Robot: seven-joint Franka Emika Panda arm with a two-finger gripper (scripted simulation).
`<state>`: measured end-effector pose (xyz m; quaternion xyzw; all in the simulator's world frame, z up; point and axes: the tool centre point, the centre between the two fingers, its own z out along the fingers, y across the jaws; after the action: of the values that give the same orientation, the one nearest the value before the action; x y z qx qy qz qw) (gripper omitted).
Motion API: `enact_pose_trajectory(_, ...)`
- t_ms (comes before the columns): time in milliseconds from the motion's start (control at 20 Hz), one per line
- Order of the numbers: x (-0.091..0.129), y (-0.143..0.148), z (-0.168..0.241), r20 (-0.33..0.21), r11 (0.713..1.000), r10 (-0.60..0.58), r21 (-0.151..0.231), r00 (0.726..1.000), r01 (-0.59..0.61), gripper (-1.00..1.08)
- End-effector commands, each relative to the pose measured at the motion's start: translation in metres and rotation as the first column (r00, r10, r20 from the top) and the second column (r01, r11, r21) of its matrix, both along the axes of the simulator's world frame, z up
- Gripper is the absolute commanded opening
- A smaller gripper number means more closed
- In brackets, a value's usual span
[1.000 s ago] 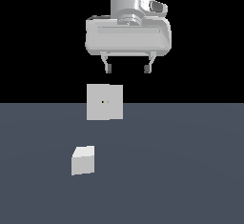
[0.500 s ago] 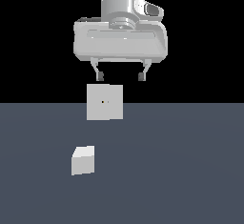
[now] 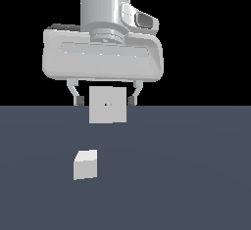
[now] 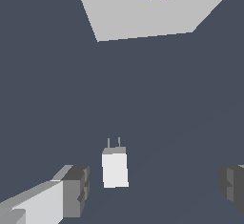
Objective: Plug the charger into the wall socket.
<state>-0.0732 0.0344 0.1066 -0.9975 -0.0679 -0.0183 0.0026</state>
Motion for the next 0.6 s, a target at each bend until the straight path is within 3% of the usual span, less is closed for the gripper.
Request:
enact_pose_trajectory(0, -0.011, 0.007, -0.012, 0.008, 1.0, 0.02, 0.001, 1.0, -0.02, 1.0)
enact_pose_trajectory(550, -0.036, 0.023, -0.041, 0.025, 0.998, 0.065, 0.002, 0.998, -0.066, 1.0)
